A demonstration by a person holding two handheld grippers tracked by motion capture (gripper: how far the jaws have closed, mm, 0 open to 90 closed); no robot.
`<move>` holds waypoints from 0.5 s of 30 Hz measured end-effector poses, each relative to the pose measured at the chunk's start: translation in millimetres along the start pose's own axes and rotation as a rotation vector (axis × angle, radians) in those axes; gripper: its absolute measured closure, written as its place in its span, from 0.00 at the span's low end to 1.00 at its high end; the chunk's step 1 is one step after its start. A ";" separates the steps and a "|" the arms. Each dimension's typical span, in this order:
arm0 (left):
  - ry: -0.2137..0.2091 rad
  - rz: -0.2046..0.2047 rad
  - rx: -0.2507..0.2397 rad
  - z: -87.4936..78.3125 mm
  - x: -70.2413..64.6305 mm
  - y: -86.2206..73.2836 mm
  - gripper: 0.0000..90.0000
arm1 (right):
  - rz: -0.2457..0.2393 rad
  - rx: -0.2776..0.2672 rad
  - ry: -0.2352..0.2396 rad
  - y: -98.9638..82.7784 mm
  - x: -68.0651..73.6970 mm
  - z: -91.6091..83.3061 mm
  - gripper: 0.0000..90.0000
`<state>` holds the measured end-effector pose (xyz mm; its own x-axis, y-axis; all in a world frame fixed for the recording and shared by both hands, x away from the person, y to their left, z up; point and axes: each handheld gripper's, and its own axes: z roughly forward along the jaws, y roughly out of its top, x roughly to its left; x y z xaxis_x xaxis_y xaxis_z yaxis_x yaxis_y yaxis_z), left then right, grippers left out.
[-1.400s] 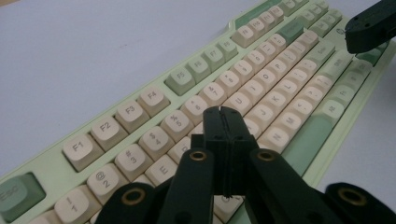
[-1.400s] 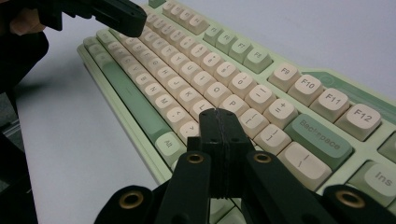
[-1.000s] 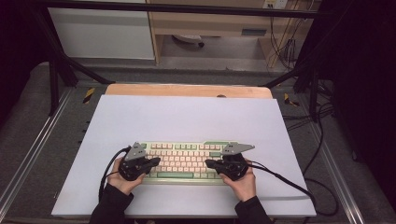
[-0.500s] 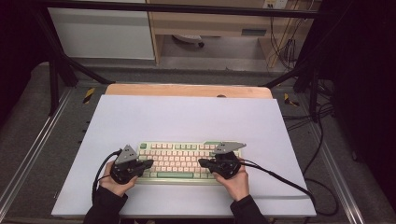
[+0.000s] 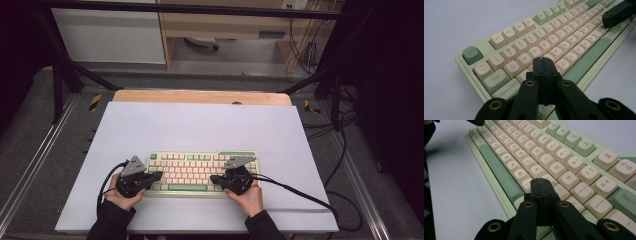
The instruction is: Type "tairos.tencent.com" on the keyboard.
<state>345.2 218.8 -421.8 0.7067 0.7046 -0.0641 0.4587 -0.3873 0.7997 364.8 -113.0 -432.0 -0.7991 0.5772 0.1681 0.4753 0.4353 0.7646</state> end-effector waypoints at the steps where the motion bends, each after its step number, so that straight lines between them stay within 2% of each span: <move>1: -0.002 -0.002 0.001 0.4 -0.2 -0.3 1.00 | -0.004 0.001 0.002 -0.7 -0.1 0.9 1.00; 8: -0.008 0.003 0.002 1.4 -2.2 -0.4 1.00 | -0.007 0.005 0.005 -2.5 1.1 4.4 1.00; 15: -0.012 0.004 0.000 1.3 -3.0 0.1 1.00 | -0.014 -0.008 -0.007 0.1 0.3 -3.5 1.00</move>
<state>343.7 215.9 -422.3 0.7147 0.6961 -0.0683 0.4560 -0.3897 0.8001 363.3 -115.2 -429.6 -0.8033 0.5756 0.1529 0.4610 0.4384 0.7716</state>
